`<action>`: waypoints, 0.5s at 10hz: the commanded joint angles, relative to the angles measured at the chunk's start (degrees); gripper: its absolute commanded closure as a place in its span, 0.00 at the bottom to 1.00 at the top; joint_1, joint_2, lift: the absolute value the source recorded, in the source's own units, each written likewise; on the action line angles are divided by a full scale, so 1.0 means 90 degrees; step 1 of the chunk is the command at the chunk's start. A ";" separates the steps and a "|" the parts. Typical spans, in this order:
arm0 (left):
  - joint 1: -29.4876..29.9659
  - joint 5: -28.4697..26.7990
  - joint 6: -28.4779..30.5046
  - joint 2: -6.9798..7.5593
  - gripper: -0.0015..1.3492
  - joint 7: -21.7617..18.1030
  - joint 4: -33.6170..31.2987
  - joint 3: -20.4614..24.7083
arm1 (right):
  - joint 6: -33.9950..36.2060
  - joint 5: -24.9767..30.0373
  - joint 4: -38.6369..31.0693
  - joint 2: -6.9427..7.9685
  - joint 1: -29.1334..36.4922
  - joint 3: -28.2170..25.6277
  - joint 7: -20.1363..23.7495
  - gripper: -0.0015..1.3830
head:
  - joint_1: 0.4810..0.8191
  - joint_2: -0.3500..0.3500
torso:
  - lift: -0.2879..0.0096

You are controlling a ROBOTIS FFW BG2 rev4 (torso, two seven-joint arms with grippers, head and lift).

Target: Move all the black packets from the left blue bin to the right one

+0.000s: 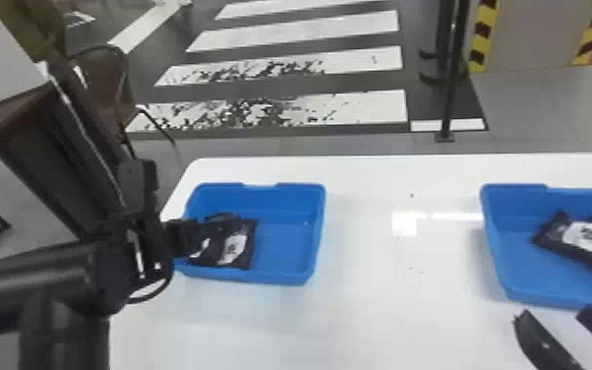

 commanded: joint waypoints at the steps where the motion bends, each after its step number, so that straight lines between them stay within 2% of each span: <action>1: -0.0468 -0.0243 0.0607 0.0084 0.13 0.0000 0.0313 -0.0291 | 0.0055 -0.0062 0.0077 0.0000 -0.0053 0.0022 0.0027 0.13 | 0.63 0.85 | 0.50; 5: -0.0953 -0.0853 0.1404 0.0152 0.13 0.0078 0.0798 -0.0685 | 0.0149 -0.0329 0.0264 0.0000 -0.0115 0.0060 0.0085 0.13 | 0.63 0.84 | 0.50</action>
